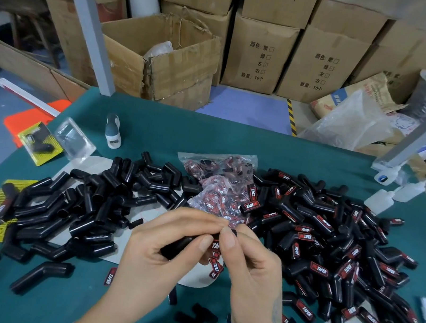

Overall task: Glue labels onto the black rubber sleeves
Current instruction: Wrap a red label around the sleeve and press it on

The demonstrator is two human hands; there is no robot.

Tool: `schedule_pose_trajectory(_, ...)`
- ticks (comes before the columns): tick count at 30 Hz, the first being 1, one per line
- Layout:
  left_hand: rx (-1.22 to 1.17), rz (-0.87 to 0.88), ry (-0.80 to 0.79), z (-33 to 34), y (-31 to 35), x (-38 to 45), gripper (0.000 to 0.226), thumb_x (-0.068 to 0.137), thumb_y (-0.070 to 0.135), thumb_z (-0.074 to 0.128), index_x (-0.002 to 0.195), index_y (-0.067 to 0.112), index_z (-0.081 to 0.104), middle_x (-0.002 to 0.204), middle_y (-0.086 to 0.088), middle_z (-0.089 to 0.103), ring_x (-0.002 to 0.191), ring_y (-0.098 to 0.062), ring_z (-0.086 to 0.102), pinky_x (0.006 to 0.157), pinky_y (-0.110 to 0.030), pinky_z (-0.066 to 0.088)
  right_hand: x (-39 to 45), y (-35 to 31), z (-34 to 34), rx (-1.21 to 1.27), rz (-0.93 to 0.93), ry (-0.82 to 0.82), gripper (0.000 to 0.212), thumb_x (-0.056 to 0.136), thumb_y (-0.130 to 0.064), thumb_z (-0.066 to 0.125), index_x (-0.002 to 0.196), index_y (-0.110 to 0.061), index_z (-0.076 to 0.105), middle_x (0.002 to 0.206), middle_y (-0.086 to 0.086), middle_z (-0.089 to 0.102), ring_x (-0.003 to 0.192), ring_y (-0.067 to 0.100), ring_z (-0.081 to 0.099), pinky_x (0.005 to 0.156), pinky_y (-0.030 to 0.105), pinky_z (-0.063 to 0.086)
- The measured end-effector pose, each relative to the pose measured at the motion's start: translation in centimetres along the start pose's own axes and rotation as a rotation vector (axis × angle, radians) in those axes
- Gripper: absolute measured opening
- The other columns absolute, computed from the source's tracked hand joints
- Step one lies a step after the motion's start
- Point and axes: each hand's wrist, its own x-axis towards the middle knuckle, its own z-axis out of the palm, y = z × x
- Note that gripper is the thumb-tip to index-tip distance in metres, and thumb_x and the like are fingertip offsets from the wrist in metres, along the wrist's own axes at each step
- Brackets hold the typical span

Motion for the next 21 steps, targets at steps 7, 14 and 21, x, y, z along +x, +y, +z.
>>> schedule_pose_trajectory(7, 0.036, 0.115, -0.009, -0.2, -0.3, 0.2, 0.02, 0.105, 0.023, 0.066, 0.119, 0.028, 0.079, 0.129, 0.001, 0.069, 0.096, -0.025, 0.072, 0.067, -0.026, 0.06, -0.1, 0.3, 0.0, 0.036, 0.041, 0.008, 0.062, 0.096, -0.066, 0.06, 0.066, -0.012, 0.059, 0.071, 0.008, 0.038, 0.068, 0.025, 0.038, 0.065, 0.045, 0.031)
schedule_pose_trajectory(14, 0.344, 0.424, 0.046, -0.6, -1.6, 0.0, 0.012, 0.102, 0.012, 0.072, 0.111, 0.011, 0.078, 0.121, -0.003, 0.07, 0.103, -0.018, 0.073, 0.082, -0.028, 0.06, -0.4, 0.6, 0.7, 0.145, 0.102, 0.017, 0.054, 0.102, -0.06, 0.056, 0.065, -0.022, 0.052, 0.067, -0.007, 0.035, 0.067, 0.01, 0.034, 0.067, 0.023, 0.034)
schedule_pose_trajectory(21, 0.356, 0.415, 0.012, -0.7, -1.5, 0.3, 0.013, 0.099, 0.019, 0.075, 0.111, 0.013, 0.076, 0.116, -0.002, 0.069, 0.102, -0.017, 0.072, 0.087, -0.026, 0.057, -0.7, 0.2, 0.6, 0.147, 0.136, -0.031, 0.061, 0.099, -0.068, 0.053, 0.067, -0.016, 0.049, 0.067, 0.005, 0.033, 0.065, 0.022, 0.032, 0.065, 0.027, 0.034)
